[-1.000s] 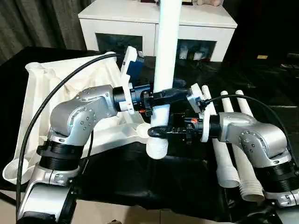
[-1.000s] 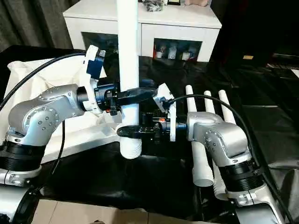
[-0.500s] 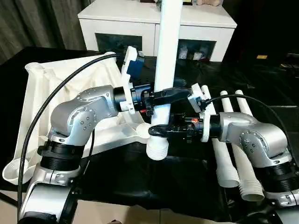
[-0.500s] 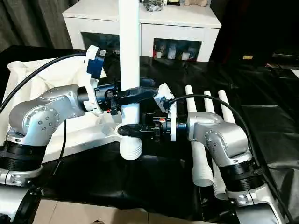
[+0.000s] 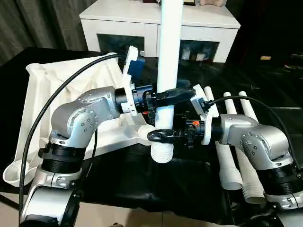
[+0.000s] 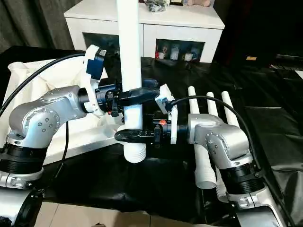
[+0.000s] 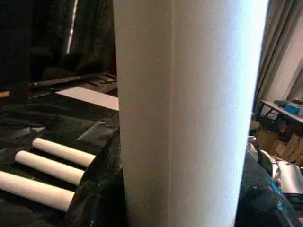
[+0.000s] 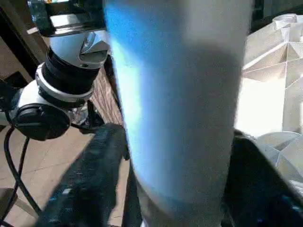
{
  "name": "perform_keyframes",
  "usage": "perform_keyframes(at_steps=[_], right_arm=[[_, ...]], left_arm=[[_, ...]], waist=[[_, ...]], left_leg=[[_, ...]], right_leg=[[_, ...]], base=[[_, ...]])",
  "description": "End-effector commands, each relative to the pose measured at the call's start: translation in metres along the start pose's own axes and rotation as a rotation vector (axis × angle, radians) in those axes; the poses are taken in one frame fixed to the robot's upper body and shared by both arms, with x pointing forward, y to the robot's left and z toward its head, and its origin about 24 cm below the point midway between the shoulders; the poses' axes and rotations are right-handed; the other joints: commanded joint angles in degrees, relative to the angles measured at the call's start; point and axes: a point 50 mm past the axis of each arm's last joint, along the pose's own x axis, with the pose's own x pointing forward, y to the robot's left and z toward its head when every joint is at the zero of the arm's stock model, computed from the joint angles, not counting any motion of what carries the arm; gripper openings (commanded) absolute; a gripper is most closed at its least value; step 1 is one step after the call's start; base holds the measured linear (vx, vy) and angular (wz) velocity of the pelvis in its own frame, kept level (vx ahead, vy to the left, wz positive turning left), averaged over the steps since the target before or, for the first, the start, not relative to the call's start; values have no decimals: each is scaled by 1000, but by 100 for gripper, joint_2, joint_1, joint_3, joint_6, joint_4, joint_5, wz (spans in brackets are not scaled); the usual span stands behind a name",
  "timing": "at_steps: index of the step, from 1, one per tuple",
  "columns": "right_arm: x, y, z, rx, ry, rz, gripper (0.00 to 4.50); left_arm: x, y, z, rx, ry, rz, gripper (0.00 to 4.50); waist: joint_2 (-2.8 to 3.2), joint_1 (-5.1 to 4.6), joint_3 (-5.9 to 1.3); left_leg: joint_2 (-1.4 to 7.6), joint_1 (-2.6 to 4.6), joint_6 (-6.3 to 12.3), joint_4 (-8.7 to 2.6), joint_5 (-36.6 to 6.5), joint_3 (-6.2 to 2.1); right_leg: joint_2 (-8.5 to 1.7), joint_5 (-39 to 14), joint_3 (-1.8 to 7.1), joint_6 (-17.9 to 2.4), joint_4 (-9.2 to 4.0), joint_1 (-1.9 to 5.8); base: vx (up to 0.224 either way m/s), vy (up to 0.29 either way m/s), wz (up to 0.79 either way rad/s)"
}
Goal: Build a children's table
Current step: Pick table leg
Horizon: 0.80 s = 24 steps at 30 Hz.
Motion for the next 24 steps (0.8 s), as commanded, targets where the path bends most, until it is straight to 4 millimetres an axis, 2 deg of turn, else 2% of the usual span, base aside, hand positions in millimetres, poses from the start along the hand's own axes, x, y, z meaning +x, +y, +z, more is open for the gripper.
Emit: perform_keyframes(at_steps=[1, 10, 11, 12, 14, 17, 20, 24], right_arm=[[5, 3, 4, -12, 17, 27, 258], [4, 4, 3, -10, 14, 33, 203], [4, 4, 3, -11, 13, 28, 200], [4, 4, 3, -12, 10, 22, 197], [4, 2, 3, -12, 2, 6, 194], [4, 1, 3, -13, -12, -20, 186], [3, 0, 3, -13, -17, -27, 185], [3, -2, 4, -12, -49, -59, 184]], left_arm=[[8, -10, 6, 35, 1, -71, 182], [9, -5, 8, 59, 0, -26, 182], [9, -3, 8, 49, 1, -1, 238], [9, -1, 7, 25, 3, 4, 252], [10, 0, 8, -19, -12, 10, 252], [9, 0, 15, -32, -75, 4, 295], [8, 0, 17, -36, -96, -2, 296], [4, 0, 29, -61, -193, 4, 336]], waist=[[39, 9, -427], [47, 4, -430], [48, 7, -430], [47, 7, -430], [46, 3, -428], [45, 9, -427], [50, 15, -430], [43, 16, -425]], left_leg=[[301, 58, 89, -402, -383, -101], [301, 59, 76, -401, -421, -100], [301, 58, 76, -402, -408, -104], [300, 56, 73, -399, -403, -103], [297, 55, 72, -398, -426, -102], [292, 60, 56, -397, -455, -100], [295, 59, 46, -401, -444, -105], [287, 49, 59, -400, -458, -103]], right_leg=[[-369, 207, 248, -1721, -357, 364], [-366, 281, 250, -1754, -356, 369], [-368, 297, 249, -1757, -352, 371], [-368, 310, 250, -1762, -352, 373], [-367, 280, 250, -1764, -355, 373], [-366, 225, 251, -1768, -365, 369], [-362, 252, 244, -1786, -359, 369], [-364, 247, 247, -1792, -366, 375]], base=[[0, 0, 0], [0, 0, 0], [0, 0, 0], [0, 0, 0], [0, 0, 0], [0, 0, 0], [0, 0, 0], [0, 0, 0]])
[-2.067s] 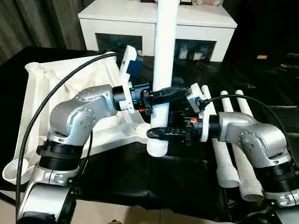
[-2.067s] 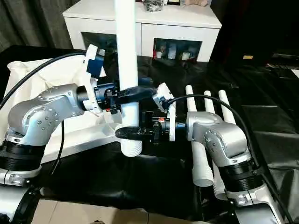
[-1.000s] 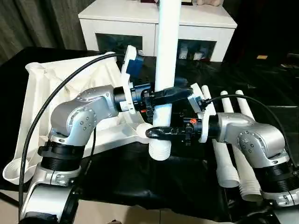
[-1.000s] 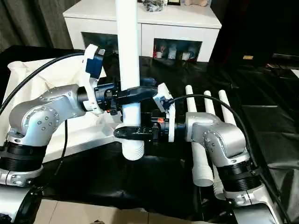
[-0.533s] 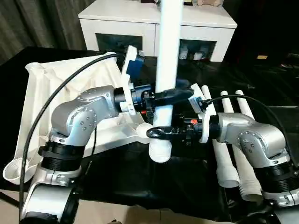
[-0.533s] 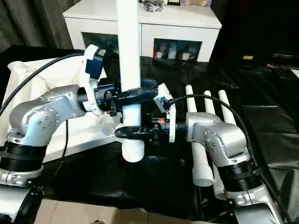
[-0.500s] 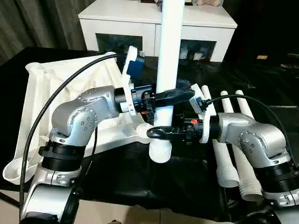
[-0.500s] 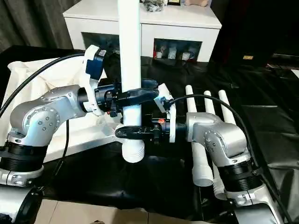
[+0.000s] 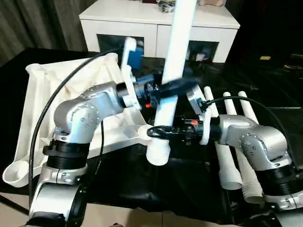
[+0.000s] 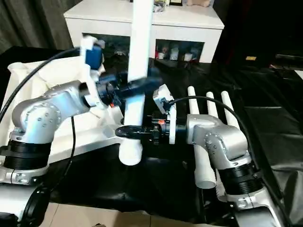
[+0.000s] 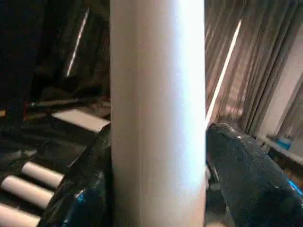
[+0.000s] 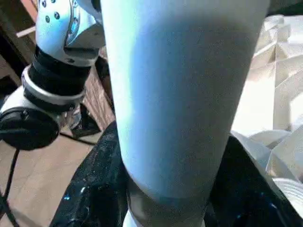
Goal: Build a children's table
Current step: Pick table leg
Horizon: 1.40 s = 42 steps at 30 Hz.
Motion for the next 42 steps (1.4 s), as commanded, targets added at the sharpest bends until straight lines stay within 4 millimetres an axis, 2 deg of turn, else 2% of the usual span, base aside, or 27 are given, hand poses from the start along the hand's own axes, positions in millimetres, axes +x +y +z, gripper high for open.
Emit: perform_keyframes(at_steps=[1, 3, 4, 8, 9, 10, 15, 17, 20, 21, 22, 23, 24, 25, 26, 28, 29, 30, 31, 32, 33, 35, 37, 38, 39, 40, 42], right_arm=[[-3, 0, 5, -16, -26, -22, 184], [-4, 0, 5, -16, -28, -22, 184], [-4, 0, 5, -16, -37, -28, 184], [-7, -1, 6, -17, -46, -41, 184], [-8, -2, 6, -17, -48, -47, 184], [-9, -2, 6, -18, -50, -51, 184], [-14, -3, 10, -19, -71, -71, 184], [-15, -4, 11, -20, -78, -76, 184], [-16, -6, 12, -28, -92, -102, 184], [-17, -7, 13, -39, -98, -128, 184], [-19, -10, 14, -64, -107, -178, 184], [-21, -16, 15, -95, -114, -266, 184], [-24, -29, 13, -184, -86, -456, 184], [-24, -29, 13, -184, -86, -456, 184], [-25, -32, 11, -207, -92, -522, 184], [-25, -32, 9, -199, -117, -556, 184], [-25, -32, 7, -194, -127, -570, 184], [-26, -33, 1, -184, -135, -615, 184], [-26, -32, -3, -179, -133, -632, 184], [-26, -32, -3, -179, -133, -633, 184], [-26, -32, -10, -154, -150, -657, 184], [-26, -31, -14, -135, -164, -668, 184], [-26, -30, -19, -126, -166, -662, 184], [-25, -29, -25, -113, -155, -645, 184], [-25, -29, -26, -111, -154, -642, 184], [-26, -29, -27, -109, -149, -642, 184], [-26, -28, -26, -104, -154, -618, 184]], left_arm=[[4, -3, 12, 20, -24, -16, 339], [3, -3, 11, 22, -21, -10, 350], [0, 1, 11, 21, -24, 14, 366], [-5, 5, 14, 21, -51, 47, 379], [-8, 7, 15, 22, -68, 61, 394], [-11, 8, 16, 22, -83, 69, 408], [-25, 16, 29, -27, -309, 94, 418], [-29, 19, 31, -38, -347, 108, 418], [-38, 26, 31, -41, -383, 190, 419], [-43, 32, 29, -17, -368, 275, 419], [-50, 39, 26, 21, -335, 386, 419], [-62, 51, 19, 85, -251, 580, 419], [-88, 61, 7, 343, -59, 884, 419], [-88, 61, 7, 344, -58, 885, 419], [-99, 61, -3, 416, 38, 950, 419], [-107, 59, -15, 433, 127, 983, 419], [-111, 58, -21, 451, 169, 997, 419], [-119, 51, -36, 525, 296, 993, 419], [-122, 46, -44, 577, 372, 963, 419], [-122, 46, -44, 580, 377, 961, 419], [-125, 38, -60, 582, 453, 866, 419], [-126, 31, -71, 524, 465, 776, 419], [-127, 27, -78, 485, 491, 689, 435], [-130, 25, -85, 479, 536, 626, 444], [-131, 25, -86, 479, 544, 617, 450], [-131, 24, -90, 478, 574, 593, 450], [-131, 24, -95, 443, 625, 564, 450]], waist=[[35, 17, -421], [39, 15, -421], [60, 16, -417], [51, 16, -419], [76, 17, -420], [59, 12, -419], [63, 21, -423], [61, 21, -425], [95, 20, -421], [118, 18, -422], [115, 6, -424], [133, -2, -420], [118, -16, -412], [104, -62, -413], [104, -75, -425], [169, -74, -444], [177, -64, -444], [205, -60, -453], [206, -49, -453], [214, -39, -453], [216, -34, -449], [224, -6, -417], [226, 15, -384], [161, 24, -362], [179, 23, -364], [98, -4, -348], [160, -8, -345]], left_leg=[[287, 46, 64, -400, -461, -102], [290, 53, 74, -404, -473, -104], [292, 54, 70, -407, -484, -108], [284, 53, 43, -407, -491, -107], [285, 57, 33, -408, -504, -113], [285, 55, 29, -410, -516, -110], [279, 49, 26, -402, -544, -106], [282, 52, 44, -405, -537, -109], [287, 60, 50, -409, -582, -115], [287, 62, 36, -408, -588, -120], [305, 59, 32, -415, -592, -132], [300, 61, 17, -415, -590, -134], [333, 39, -14, -441, -619, -175], [304, 33, -127, -447, -644, -166], [299, 58, -182, -439, -637, -151], [303, 63, -208, -428, -502, -135], [308, 68, -204, -434, -504, -139], [311, 63, -168, -433, -490, -145], [326, 50, -114, -442, -449, -153], [333, 53, -92, -443, -457, -158], [317, 59, -85, -443, -476, -148], [315, 66, -144, -476, -741, -132], [319, 115, -261, -513, -1224, -114], [317, 96, -257, -538, -1337, -123], [315, 89, -260, -541, -1350, -122], [321, 74, -255, -559, -1350, -121], [317, 72, -261, -557, -1337, -128]], right_leg=[[-364, 247, 247, -1792, -373, 375], [-358, 191, 246, -1739, -376, 370], [-360, 165, 245, -1721, -377, 364], [-358, 191, 248, -1695, -383, 370], [-356, 182, 243, -1688, -379, 368], [-355, 200, 245, -1688, -384, 371], [-367, 304, 244, -1787, -379, 385], [-361, 317, 242, -1773, -377, 380], [-363, 251, 239, -1735, -384, 373], [-363, 254, 238, -1721, -383, 371], [-358, 268, 237, -1656, -396, 370], [-359, 263, 239, -1619, -395, 366], [-361, 104, 230, -1372, -438, 361], [-361, -140, 233, -1090, -438, 388], [-369, -273, 244, -1059, -447, 374], [-351, -22, 247, -1161, -406, 339], [-346, 71, 240, -1193, -397, 334], [-341, 254, 232, -1277, -372, 323], [-346, 414, 225, -1312, -366, 321], [-347, 453, 221, -1320, -366, 313], [-336, 468, 221, -1359, -368, 307], [-357, 169, 234, -1392, -394, 284], [-350, -359, 248, -1369, -444, 230], [-366, -609, 260, -1338, -457, 244], [-368, -691, 263, -1293, -464, 245], [-370, -789, 267, -1220, -482, 251], [-383, -872, 277, -1166, -468, 241]], base=[[0, 0, 0], [0, 0, 0], [0, 0, 0], [0, 0, 0], [0, 0, 0], [0, 0, 0], [0, 0, 0], [0, 0, 0], [0, 0, 0], [0, 0, 0], [0, 0, 0], [0, 0, 0], [0, 0, 0], [0, 0, 0], [0, 0, 0], [0, 0, 0], [0, 0, 0], [0, 0, 0], [0, 0, 0], [0, 0, 0], [0, 0, 0], [0, 0, 0], [0, 0, 0], [0, 0, 0], [0, 0, 0], [0, 0, 0], [0, 0, 0]])
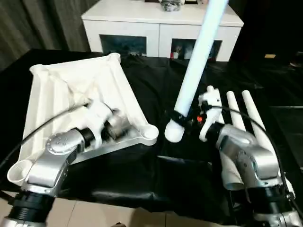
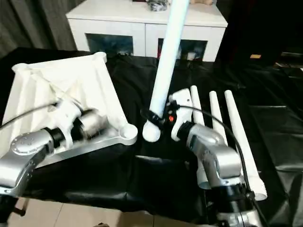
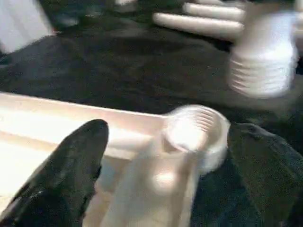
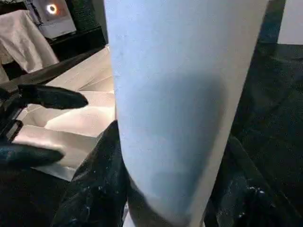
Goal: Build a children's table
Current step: Pick table leg
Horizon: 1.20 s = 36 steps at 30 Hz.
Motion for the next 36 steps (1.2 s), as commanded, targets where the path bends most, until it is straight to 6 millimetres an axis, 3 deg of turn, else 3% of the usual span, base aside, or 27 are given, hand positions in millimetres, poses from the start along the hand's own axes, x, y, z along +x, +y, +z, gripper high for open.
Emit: perform_keyframes(at_steps=[1, 2, 3, 4, 6, 7, 9, 10, 11, 12, 16, 17, 19, 21, 22, 24, 29, 36], right_arm=[[-3, 2, 10, -19, -42, 28, 184], [-3, 2, 12, -23, -45, 31, 184], [-3, 2, 14, -31, -50, 33, 184], [-5, -1, 15, -39, -55, 30, 184], [-5, -4, 15, -41, -52, 10, 184], [-4, -2, 19, -21, -67, 34, 184], [-6, 1, 22, -7, -82, 64, 184], [-6, 1, 22, -7, -82, 64, 184], [-6, 0, 20, -34, -62, 68, 184], [-6, -1, 17, -55, -44, 71, 184], [-4, -4, 18, -75, -19, 84, 184], [-4, -7, 19, -93, -10, 87, 184], [-3, -8, 20, -98, -8, 87, 184], [-2, -8, 22, -95, -10, 99, 184], [-2, -7, 22, -96, -6, 121, 184], [-1, -5, 23, -99, -1, 138, 184], [0, -1, 23, -109, 13, 194, 184], [2, 0, 24, -110, 10, 215, 184]], left_arm=[[3, -1, -4, -3, 55, -51, 433], [3, 0, -4, -2, 62, -56, 426], [3, 2, -5, 2, 72, -61, 417], [7, 1, -5, 10, 74, -74, 417], [10, 0, -10, -2, 98, -107, 400], [13, 1, -16, -23, 127, -140, 390], [15, 1, -21, -28, 150, -143, 381], [15, 1, -21, -28, 150, -143, 377], [15, 3, -24, -19, 167, -131, 377], [16, 4, -28, -15, 181, -123, 352], [11, 5, -32, -45, 202, -160, 332], [11, 8, -35, -43, 210, -143, 307], [11, 11, -36, -38, 214, -135, 299], [11, 14, -37, -42, 217, -128, 291], [10, 16, -39, -48, 219, -129, 267], [8, 17, -39, -54, 220, -131, 259], [-2, 20, -46, -93, 234, -167, 219], [-10, 22, -59, -105, 296, -188, 170]], waist=[[72, -5, -356], [137, -36, -363], [115, -29, -375], [264, -23, -381], [118, -51, -390], [111, -27, -386], [255, -53, -410], [222, -61, -411], [147, -58, -424], [184, -54, -430], [166, -77, -416], [170, -80, -414], [123, -81, -407], [135, -75, -409], [100, -80, -414], [114, -68, -420], [71, -60, -424], [82, -88, -400]], left_leg=[[308, 79, -266, -543, -1336, -133], [289, 99, -320, -530, -1418, -129], [289, 94, -303, -528, -1355, -134], [275, 86, -299, -508, -1246, -141], [279, 63, -234, -500, -1104, -125], [252, 65, -155, -486, -999, -105], [275, 82, -169, -479, -968, -120], [278, 69, -157, -478, -966, -127], [278, 57, -132, -475, -902, -124], [270, 47, -67, -458, -772, -120], [282, 58, -19, -464, -865, -109], [285, 58, -25, -464, -886, -110], [283, 62, 8, -464, -885, -101], [287, 67, 3, -464, -888, -101], [290, 57, 28, -463, -822, -100], [289, 59, 63, -453, -760, -97], [300, 55, 140, -451, -654, -93], [309, 77, 44, -479, -897, -97]], right_leg=[[-387, -873, 282, -1171, -447, 236], [-357, -759, 278, -1176, -461, 229], [-359, -661, 280, -1193, -449, 248], [-365, -540, 279, -1231, -422, 242], [-357, -351, 277, -1283, -432, 285], [-354, -455, 285, -1280, -441, 263], [-348, -298, 265, -1295, -435, 261], [-345, -194, 266, -1313, -419, 275], [-349, -93, 268, -1329, -410, 302], [-355, 6, 261, -1379, -399, 295], [-373, -325, 265, -1418, -432, 282], [-370, -348, 264, -1427, -426, 279], [-372, -440, 269, -1433, -433, 270], [-379, -514, 273, -1404, -443, 274], [-378, -433, 275, -1407, -432, 283], [-378, -326, 273, -1427, -422, 276], [-389, -230, 269, -1477, -404, 279], [-397, -676, 279, -1412, -439, 255]], base=[[0, 0, 0], [0, 0, 0], [0, 0, 0], [0, 0, 0], [0, 0, 0], [0, 0, 0], [0, 0, 0], [0, 0, 0], [0, 0, 0], [0, 0, 0], [0, 0, 0], [0, 0, 0], [0, 0, 0], [0, 0, 0], [0, 0, 0], [0, 0, 0], [0, 0, 0], [0, 0, 0]])
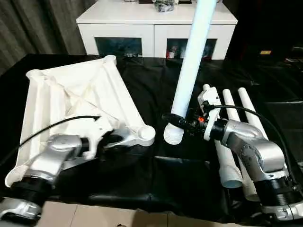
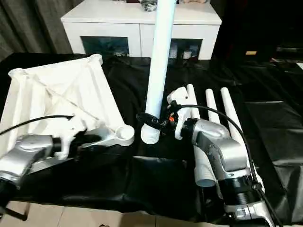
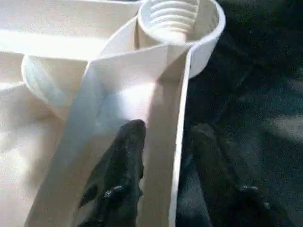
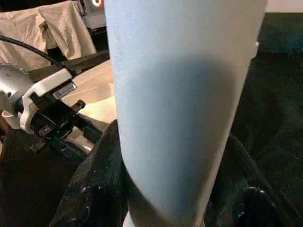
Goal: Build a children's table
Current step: Pick table leg, then insert table leg to table base
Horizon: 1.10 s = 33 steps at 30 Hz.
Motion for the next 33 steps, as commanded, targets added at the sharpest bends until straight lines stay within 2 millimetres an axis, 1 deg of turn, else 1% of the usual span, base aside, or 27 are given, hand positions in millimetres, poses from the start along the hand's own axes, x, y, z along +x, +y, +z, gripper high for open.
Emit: perform_keyframes(at_steps=[1, 2, 4, 6, 7, 8, 9, 11, 12, 13, 15, 16, 18, 19, 20, 21, 22, 23, 24, 25, 26, 28, 30, 31, 32, 33], right_arm=[[1, 0, 7, -16, -17, 20, 184], [1, 0, 7, -16, -17, 21, 184], [1, 0, 8, -18, -19, 24, 184], [1, -1, 8, -18, -20, 25, 184], [1, -1, 9, -19, -21, 27, 184], [1, -1, 9, -19, -21, 27, 184], [2, 0, 9, -18, -22, 28, 184], [2, 0, 10, -16, -25, 29, 184], [2, 0, 10, -16, -25, 29, 184], [3, 0, 11, -5, -35, 29, 184], [3, 0, 11, -3, -37, 29, 184], [3, 0, 12, 3, -45, 29, 184], [3, 0, 15, 21, -62, 36, 184], [3, 0, 15, 21, -62, 36, 184], [2, 0, 16, 29, -69, 41, 184], [2, 1, 17, 40, -72, 54, 184], [2, 1, 18, 45, -73, 62, 184], [1, 3, 18, 51, -65, 86, 184], [1, 5, 18, 54, -56, 103, 184], [1, 5, 18, 54, -56, 103, 184], [2, 7, 17, 56, -48, 113, 184], [3, 9, 14, 62, -31, 127, 184], [5, 12, 9, 67, 0, 140, 184], [6, 12, 8, 67, 3, 141, 184], [7, 13, 5, 68, 21, 147, 184], [8, 14, 2, 70, 45, 155, 184]], left_arm=[[-3, 1, -10, -20, 46, -1, 158], [-3, 1, -10, -20, 49, 0, 158], [-5, 3, -18, 3, 107, 4, 133], [-5, 3, -21, 14, 131, 3, 132], [-5, 3, -25, 17, 148, 4, 101], [-5, 3, -26, 17, 149, 5, 101], [-4, 3, -27, 15, 150, 3, 91], [-2, 0, -29, 21, 164, -14, 88], [-2, 0, -29, 21, 164, -14, 77], [2, -5, -34, 38, 195, -35, 62], [3, -6, -36, 39, 198, -41, 53], [6, -9, -33, 36, 175, -57, 49], [12, -18, -24, 29, 110, -117, 43], [12, -18, -24, 29, 110, -117, 22], [15, -22, -20, 28, 83, -147, 16], [20, -32, -11, 27, 32, -206, 12], [22, -37, -7, 27, 9, -235, 12], [28, -47, 1, 33, -28, -283, 6], [31, -53, 5, 43, -45, -305, 2], [31, -53, 5, 43, -45, -305, 0], [34, -55, 8, 51, -53, -308, 0], [38, -57, 10, 67, -56, -312, 0], [39, -56, 10, 82, -43, -296, 0], [39, -56, 10, 83, -42, -294, 0], [39, -54, 9, 93, -31, -282, 0], [38, -51, 7, 96, -11, -255, 0]], waist=[[-58, -6, -379], [-50, -4, -379], [-59, -10, -384], [-60, -13, -383], [-65, -24, -379], [-74, -43, -365], [-84, -53, -363], [-89, -74, -340], [-86, -78, -335], [-85, -82, -329], [-84, -86, -330], [-100, -93, -335], [-98, -93, -341], [-84, -84, -352], [-87, -84, -353], [-104, -86, -370], [-82, -77, -384], [-84, -67, -402], [-83, -49, -410], [-86, -14, -407], [-88, 32, -409], [-86, 82, -399], [-98, 83, -384], [-96, 74, -371], [-96, 74, -371], [-112, 70, -368]], left_leg=[[309, 75, 42, -476, -896, -103], [308, 70, 38, -475, -886, -104], [307, 70, 30, -478, -897, -104], [309, 74, 36, -482, -912, -108], [303, 66, 17, -483, -945, -110], [303, 65, 8, -495, -1006, -113], [303, 64, -3, -495, -1043, -111], [313, 79, -31, -510, -1207, -117], [313, 79, -43, -513, -1251, -120], [312, 87, -60, -519, -1330, -124], [317, 86, -92, -525, -1354, -131], [320, 83, -86, -524, -1319, -130], [320, 85, -65, -520, -1265, -125], [326, 86, -49, -512, -1201, -122], [324, 84, -38, -511, -1176, -116], [334, 79, -16, -510, -1054, -112], [347, 70, 30, -507, -904, -117], [334, 85, 92, -479, -758, -94], [333, 91, 140, -467, -681, -88], [323, 86, 241, -452, -573, -71], [323, 87, 291, -445, -526, -60], [332, 98, 270, -455, -611, -54], [325, 88, 194, -475, -751, -59], [325, 85, 128, -494, -887, -66], [325, 85, 128, -494, -887, -66], [327, 97, 59, -498, -1004, -69]], right_leg=[[-399, -669, 274, -1412, -433, 259], [-402, -649, 275, -1417, -429, 262], [-398, -594, 274, -1412, -431, 267], [-394, -611, 274, -1390, -434, 266], [-405, -667, 277, -1380, -435, 275], [-402, -771, 277, -1367, -450, 270], [-408, -834, 282, -1364, -457, 274], [-418, -1219, 290, -1315, -493, 254], [-417, -1324, 292, -1291, -501, 251], [-418, -1516, 298, -1232, -521, 239], [-426, -1629, 301, -1182, -523, 236], [-425, -1588, 306, -1186, -523, 238], [-417, -1484, 303, -1221, -507, 229], [-423, -1365, 302, -1269, -496, 226], [-414, -1299, 301, -1286, -495, 225], [-422, -1063, 299, -1361, -462, 247], [-412, -792, 286, -1410, -432, 249], [-394, -483, 278, -1478, -404, 244], [-393, -326, 277, -1513, -396, 241], [-387, -180, 277, -1545, -399, 239], [-390, -185, 276, -1542, -396, 238], [-396, -366, 274, -1499, -417, 223], [-395, -618, 272, -1417, -438, 234], [-402, -840, 274, -1358, -459, 235], [-402, -840, 274, -1358, -459, 235], [-415, -1069, 289, -1268, -486, 228]], base=[[0, 0, 0], [0, 0, 0], [0, 0, 0], [0, 0, 0], [0, 0, 0], [0, 0, 0], [0, 0, 0], [0, 0, 0], [0, 0, 0], [0, 0, 0], [0, 0, 0], [0, 0, 0], [0, 0, 0], [0, 0, 0], [0, 0, 0], [0, 0, 0], [0, 0, 0], [0, 0, 0], [0, 0, 0], [0, 0, 0], [0, 0, 0], [0, 0, 0], [0, 0, 0], [0, 0, 0], [0, 0, 0], [0, 0, 0]])
